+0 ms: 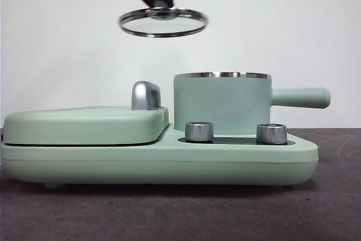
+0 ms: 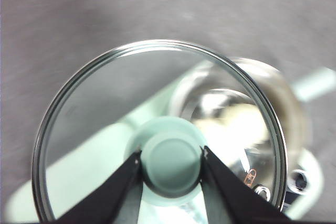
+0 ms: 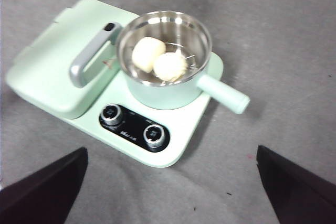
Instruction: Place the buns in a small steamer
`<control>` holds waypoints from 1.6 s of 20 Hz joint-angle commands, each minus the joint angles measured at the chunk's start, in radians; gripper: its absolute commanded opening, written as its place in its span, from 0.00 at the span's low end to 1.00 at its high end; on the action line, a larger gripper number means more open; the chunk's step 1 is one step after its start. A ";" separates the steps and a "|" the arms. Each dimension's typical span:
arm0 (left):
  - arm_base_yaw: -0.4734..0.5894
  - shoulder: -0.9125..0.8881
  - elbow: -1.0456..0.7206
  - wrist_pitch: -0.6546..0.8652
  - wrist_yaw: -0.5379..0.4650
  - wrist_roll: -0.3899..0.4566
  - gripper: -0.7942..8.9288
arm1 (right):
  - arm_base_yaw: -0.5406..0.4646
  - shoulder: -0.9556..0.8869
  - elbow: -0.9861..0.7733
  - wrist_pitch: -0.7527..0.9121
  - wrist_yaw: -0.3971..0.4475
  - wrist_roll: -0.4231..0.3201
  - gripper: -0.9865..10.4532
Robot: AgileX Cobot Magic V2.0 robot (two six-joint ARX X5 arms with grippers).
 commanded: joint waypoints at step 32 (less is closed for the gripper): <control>-0.180 0.161 0.029 0.079 -0.007 -0.021 0.10 | 0.007 -0.376 -0.241 0.101 -0.169 0.014 0.54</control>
